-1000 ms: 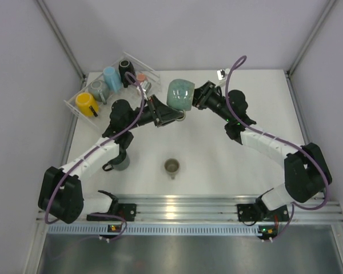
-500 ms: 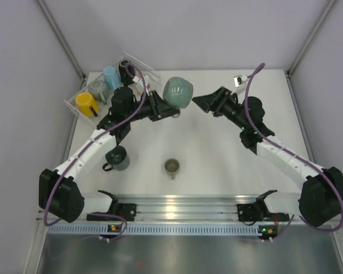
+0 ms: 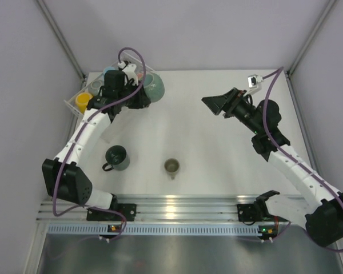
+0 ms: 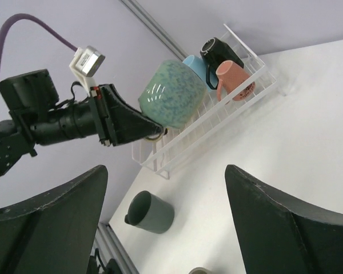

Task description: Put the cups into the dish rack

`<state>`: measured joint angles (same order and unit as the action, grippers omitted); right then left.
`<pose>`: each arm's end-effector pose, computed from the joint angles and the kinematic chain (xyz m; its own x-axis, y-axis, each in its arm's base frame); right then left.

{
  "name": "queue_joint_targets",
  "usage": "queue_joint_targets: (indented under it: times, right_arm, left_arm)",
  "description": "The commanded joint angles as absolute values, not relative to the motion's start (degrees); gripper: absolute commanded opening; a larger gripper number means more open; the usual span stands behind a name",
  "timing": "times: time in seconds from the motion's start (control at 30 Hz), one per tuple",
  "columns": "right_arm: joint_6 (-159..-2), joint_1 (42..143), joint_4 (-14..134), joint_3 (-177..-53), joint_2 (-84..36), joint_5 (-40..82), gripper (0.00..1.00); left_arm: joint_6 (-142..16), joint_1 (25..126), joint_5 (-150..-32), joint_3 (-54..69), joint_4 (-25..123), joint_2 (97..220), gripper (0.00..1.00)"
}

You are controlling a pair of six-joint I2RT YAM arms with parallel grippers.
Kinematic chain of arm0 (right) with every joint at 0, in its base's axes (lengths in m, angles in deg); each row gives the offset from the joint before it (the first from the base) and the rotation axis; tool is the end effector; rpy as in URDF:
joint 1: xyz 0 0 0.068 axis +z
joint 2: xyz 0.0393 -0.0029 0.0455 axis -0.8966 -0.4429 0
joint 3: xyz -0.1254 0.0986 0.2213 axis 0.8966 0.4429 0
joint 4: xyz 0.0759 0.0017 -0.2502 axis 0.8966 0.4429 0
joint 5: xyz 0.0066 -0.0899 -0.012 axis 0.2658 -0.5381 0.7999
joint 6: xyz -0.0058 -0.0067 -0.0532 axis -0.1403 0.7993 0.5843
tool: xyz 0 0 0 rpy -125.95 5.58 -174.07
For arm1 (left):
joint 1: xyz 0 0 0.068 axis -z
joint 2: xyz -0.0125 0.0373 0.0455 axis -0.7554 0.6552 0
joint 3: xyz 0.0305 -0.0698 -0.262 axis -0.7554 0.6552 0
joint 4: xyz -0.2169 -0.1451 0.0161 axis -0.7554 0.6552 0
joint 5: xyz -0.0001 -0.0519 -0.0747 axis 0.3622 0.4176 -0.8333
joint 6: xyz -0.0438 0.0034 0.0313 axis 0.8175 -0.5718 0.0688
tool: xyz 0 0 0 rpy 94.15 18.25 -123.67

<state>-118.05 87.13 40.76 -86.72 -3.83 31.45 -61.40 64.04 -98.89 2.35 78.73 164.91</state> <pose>0.2257 0.1100 0.3547 -0.4066 0.5512 -0.7286 -0.5312 0.5062 0.6794 0.3103 -0.0933 0.3568 -0.6145 -0.0686 -0.7859 0.3391 0.8765 -0.3416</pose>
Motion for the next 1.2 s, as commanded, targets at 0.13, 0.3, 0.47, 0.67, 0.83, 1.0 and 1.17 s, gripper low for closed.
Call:
queue_joint_targets:
  times: [0.13, 0.3, 0.47, 0.67, 0.83, 1.0, 1.17]
  right_arm:
    - [-114.2, 85.4, 43.7, -87.3, -0.3, 31.6, 0.84]
    - [-112.7, 84.5, 45.2, -87.5, 1.3, 31.1, 0.85]
    - [-111.2, 84.0, 46.8, -87.8, 2.2, 30.6, 0.85]
    - [-109.4, 83.8, 49.6, -88.6, 3.6, 29.8, 0.88]
    - [-108.5, 83.7, 51.1, -89.2, 4.6, 29.0, 0.94]
    - [-108.1, 83.7, 52.0, -89.2, 5.1, 28.7, 0.97]
    - [-107.3, 83.7, 52.9, -89.2, 5.5, 28.1, 0.98]
  left_arm:
    - [-71.7, 55.8, -92.7, -5.6, 72.8, 168.9, 0.00]
    - [-74.4, 55.4, -84.3, -5.6, 69.1, 171.1, 0.00]
    - [-76.4, 54.9, -78.9, -6.3, 67.4, 173.8, 0.00]
    - [-78.2, 53.8, -78.1, -7.6, 66.6, 178.1, 0.00]
    - [-79.2, 53.3, -78.5, -9.2, 65.0, 181.0, 0.00]
    - [-77.0, 51.4, -79.9, -10.6, 65.2, 183.8, 0.00]
    - [-77.1, 51.0, -80.9, -9.9, 65.0, 185.8, 0.00]
